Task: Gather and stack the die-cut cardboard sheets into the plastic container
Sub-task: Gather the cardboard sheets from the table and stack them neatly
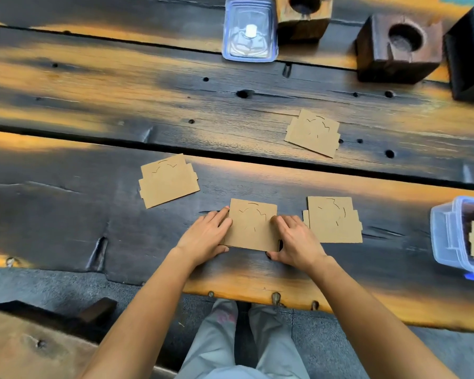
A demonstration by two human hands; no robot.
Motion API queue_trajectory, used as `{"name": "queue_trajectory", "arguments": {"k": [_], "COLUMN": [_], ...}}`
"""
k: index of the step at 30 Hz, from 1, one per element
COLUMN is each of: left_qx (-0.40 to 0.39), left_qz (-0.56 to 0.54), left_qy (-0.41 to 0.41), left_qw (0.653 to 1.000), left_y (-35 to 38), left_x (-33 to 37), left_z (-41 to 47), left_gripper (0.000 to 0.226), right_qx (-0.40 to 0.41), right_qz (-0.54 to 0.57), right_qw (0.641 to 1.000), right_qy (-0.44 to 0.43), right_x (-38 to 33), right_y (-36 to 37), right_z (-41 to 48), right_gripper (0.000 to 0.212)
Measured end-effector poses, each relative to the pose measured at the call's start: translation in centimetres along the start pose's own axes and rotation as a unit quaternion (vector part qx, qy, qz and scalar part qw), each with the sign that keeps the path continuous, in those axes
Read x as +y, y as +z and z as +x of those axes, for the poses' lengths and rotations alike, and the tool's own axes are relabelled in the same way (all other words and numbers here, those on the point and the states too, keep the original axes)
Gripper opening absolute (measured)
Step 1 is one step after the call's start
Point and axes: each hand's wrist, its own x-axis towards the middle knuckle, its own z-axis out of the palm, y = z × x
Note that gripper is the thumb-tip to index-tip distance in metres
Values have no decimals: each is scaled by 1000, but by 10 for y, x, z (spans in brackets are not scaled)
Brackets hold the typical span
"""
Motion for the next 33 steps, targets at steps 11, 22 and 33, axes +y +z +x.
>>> {"name": "queue_trajectory", "arguments": {"k": [11,22,33], "left_qx": [10,30,13], "left_qz": [-30,-14,-35], "left_qy": [-8,4,-9], "left_qw": [999,999,999], "left_y": [2,2,-5], "left_x": [5,4,-5], "left_z": [-1,0,-2], "left_gripper": [70,64,67], "right_qx": [1,14,6], "right_qz": [61,78,59], "right_qw": [998,997,998], "right_qy": [14,18,15], "right_x": [-1,-1,-7], "right_y": [-1,-1,-1], "right_z": [-5,-2,6], "right_gripper": [90,90,76]}}
